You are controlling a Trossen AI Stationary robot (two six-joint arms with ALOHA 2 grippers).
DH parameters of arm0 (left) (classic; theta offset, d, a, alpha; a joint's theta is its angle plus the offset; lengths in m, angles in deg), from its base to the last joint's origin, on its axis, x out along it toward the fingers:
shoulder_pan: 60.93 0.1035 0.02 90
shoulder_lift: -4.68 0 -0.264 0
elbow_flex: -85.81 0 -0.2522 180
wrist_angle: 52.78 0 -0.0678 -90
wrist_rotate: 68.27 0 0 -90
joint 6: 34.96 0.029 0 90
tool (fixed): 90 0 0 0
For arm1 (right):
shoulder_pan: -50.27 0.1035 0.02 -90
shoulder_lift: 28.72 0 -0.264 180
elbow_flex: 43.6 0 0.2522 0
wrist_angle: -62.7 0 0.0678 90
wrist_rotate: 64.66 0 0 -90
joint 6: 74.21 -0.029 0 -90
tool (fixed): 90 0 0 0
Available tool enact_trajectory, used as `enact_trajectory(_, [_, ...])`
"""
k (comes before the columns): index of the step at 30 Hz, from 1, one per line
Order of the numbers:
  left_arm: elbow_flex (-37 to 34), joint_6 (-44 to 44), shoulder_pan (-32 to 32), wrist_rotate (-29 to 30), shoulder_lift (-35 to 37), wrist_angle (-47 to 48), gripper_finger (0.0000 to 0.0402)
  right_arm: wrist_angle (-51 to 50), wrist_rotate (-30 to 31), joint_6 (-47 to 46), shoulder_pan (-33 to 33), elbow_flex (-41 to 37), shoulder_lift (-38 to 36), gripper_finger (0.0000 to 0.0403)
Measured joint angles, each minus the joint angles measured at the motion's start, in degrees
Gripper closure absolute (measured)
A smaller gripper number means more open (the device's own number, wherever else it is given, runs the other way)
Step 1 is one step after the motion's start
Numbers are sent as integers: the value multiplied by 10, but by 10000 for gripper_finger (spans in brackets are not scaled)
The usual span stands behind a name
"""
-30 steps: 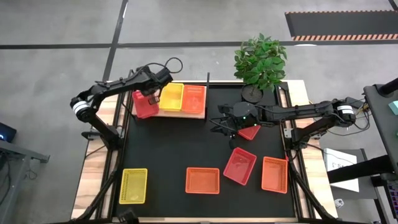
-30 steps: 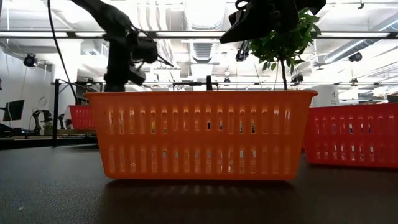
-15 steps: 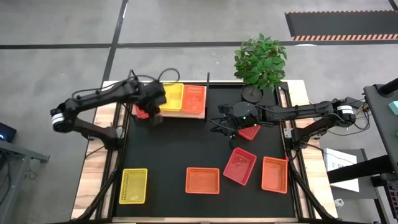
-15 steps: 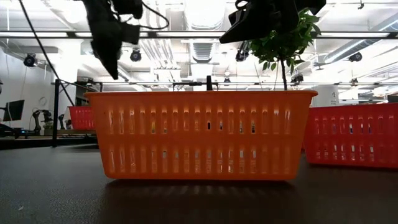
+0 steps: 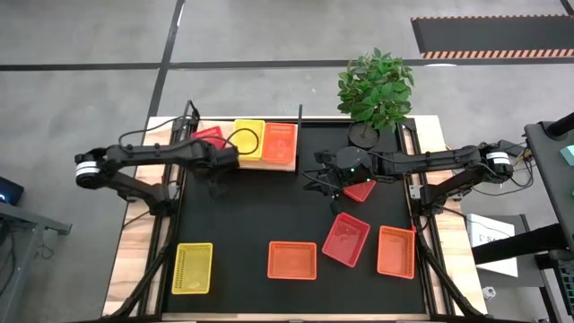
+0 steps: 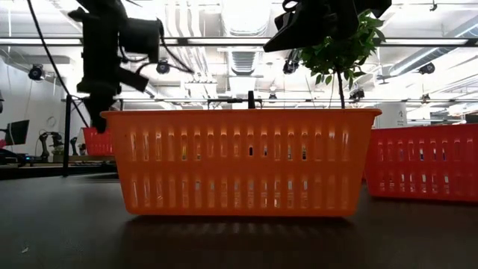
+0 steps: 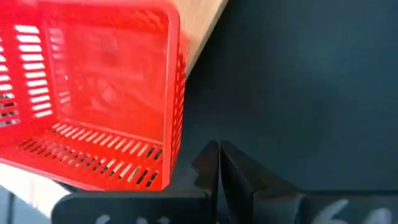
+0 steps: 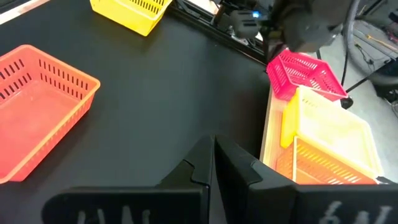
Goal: Stack baskets on shelf by color
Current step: Put the top left red bin on the shelf
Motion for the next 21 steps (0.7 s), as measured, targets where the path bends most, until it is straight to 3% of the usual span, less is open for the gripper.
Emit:
enact_trajectory(3, [-5, 0, 0, 36, -18, 4, 402, 0, 0, 0, 0, 0, 0, 394])
enact_trajectory(12, [-6, 16, 1, 226, -58, 54, 402, 0, 0, -1, 0, 0, 0, 394])
enact_trajectory(17, [4, 12, 1, 229, -59, 60, 402, 0, 0, -1, 0, 0, 0, 394])
enact_trajectory(21, [36, 13, 1, 167, -50, 70, 402, 1, 0, 2, 0, 0, 0, 394])
